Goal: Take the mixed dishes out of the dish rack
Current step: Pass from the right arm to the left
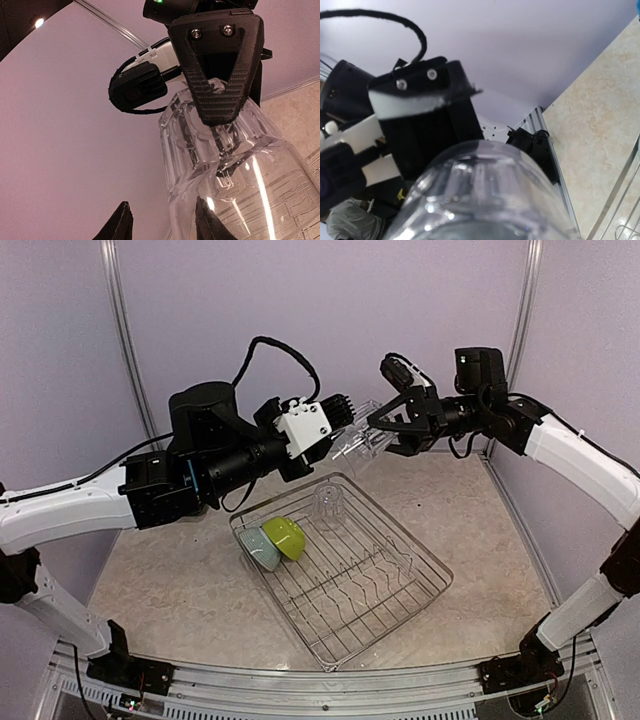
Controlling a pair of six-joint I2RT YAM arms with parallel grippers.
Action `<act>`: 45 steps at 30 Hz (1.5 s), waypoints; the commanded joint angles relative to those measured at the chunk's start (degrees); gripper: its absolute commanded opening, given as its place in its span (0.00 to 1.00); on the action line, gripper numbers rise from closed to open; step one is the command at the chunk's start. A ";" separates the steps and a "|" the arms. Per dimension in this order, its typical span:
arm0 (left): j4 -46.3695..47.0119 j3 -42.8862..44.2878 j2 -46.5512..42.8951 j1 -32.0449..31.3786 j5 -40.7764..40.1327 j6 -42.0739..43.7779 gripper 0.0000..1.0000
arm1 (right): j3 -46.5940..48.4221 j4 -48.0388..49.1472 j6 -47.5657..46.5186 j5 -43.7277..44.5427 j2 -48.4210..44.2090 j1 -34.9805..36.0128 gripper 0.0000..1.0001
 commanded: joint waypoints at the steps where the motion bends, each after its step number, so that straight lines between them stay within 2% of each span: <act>1: 1.06 3.23 1.61 -0.83 1.25 1.68 0.36 | -2.55 5.54 3.36 -2.33 -1.84 -0.28 0.27; 6: 0.81 3.56 2.05 -0.79 1.80 1.84 0.25 | -3.79 7.40 4.73 -2.78 -1.96 -0.27 0.27; 13: 0.17 2.90 1.02 -0.84 1.39 2.07 0.15 | -5.22 10.52 7.15 -3.60 -1.65 -0.28 0.27; 17: -0.12 2.90 0.66 -0.80 1.06 2.02 0.00 | -5.90 11.93 8.33 -3.90 -1.43 -0.27 0.27; 20: -0.22 2.57 0.53 -0.82 1.41 1.96 0.00 | -5.88 13.02 9.31 -4.03 -1.23 -0.28 0.28; 21: -0.32 2.46 0.45 -0.82 1.64 1.69 0.00 | -5.78 13.27 9.44 -3.96 -1.18 -0.24 0.31; 24: -1.06 2.45 0.17 -0.72 1.80 0.82 0.00 | -5.51 12.98 9.65 -3.26 -0.99 -0.55 0.48; 27: -2.25 2.58 -0.25 -0.47 1.75 -1.12 0.00 | -5.09 11.58 9.03 -2.36 -0.69 -1.57 0.60; 29: -4.42 3.12 -0.68 0.03 1.88 -3.92 0.00 | -4.18 7.98 7.07 -1.43 -0.34 -2.55 0.72; 33: -9.25 4.35 -1.95 0.81 1.65 -9.57 0.00 | -1.87 0.85 1.59 1.76 0.35 -4.31 0.89; 37: -13.53 5.39 -2.80 1.59 0.00 -14.61 0.00 | 0.97 -3.81 -2.02 5.28 0.81 -6.06 0.99; 40: -16.30 5.72 -3.84 2.78 -2.04 -20.11 0.00 | 3.55 -6.76 -4.78 8.20 1.15 -7.66 0.99; 42: -18.33 6.44 -4.64 3.97 -5.08 -25.52 0.00 | 5.86 -10.06 -7.96 11.60 1.54 -8.31 0.99; 45: -26.97 9.29 -5.76 7.08 -9.63 -36.56 0.00 | 11.05 -17.30 -14.43 18.15 2.73 -8.62 0.99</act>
